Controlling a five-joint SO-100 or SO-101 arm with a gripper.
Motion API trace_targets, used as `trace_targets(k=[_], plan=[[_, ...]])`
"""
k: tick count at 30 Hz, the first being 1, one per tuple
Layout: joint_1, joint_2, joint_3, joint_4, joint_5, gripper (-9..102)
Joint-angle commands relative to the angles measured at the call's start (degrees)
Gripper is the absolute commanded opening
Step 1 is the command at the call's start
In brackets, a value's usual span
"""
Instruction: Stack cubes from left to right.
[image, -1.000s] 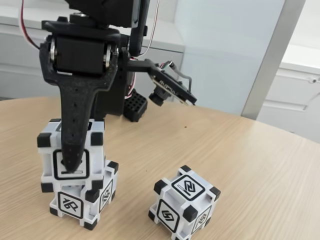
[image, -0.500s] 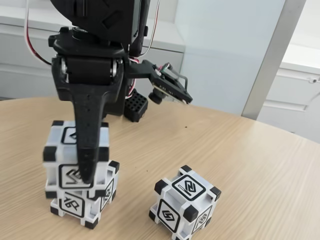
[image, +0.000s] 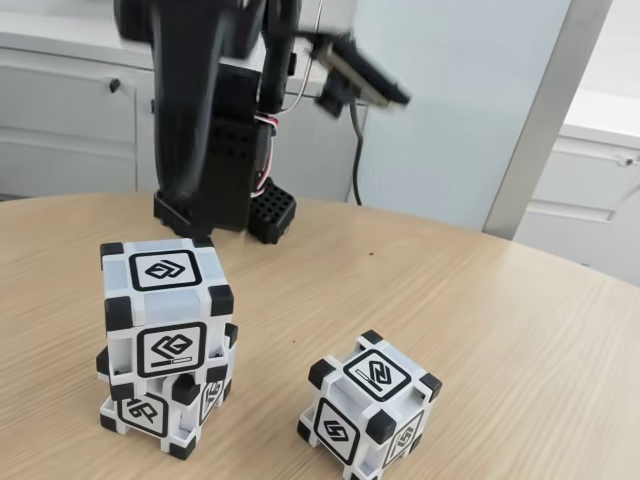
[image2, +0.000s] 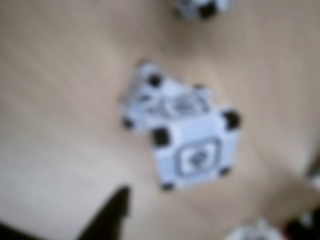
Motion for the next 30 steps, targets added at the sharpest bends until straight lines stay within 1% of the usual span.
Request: trace_targets(k=[1,5,10,13,15,21,24,27,30], plan=[[-1.0,2.0,-4.7,-0.6,1.7,47],[-10.1,1.1,-8.3,-0.6,4.7,46],[-22.2,1.0,-8.9,-1.2,8.9,46],[-27.7,0.9,-8.0,-1.4,8.8,46],[-30.4,0.8,-7.9,-1.4,6.9,46],[-30.5,-6.5,-7.8,-1.5,-4.0,45],[-29.6,-13.5,-8.4,-1.6,-5.9,45],[-25.8,-20.0,-8.8,-1.8,-7.0,45],[-22.7,-24.7,-9.0,-5.0,-9.8,45]])
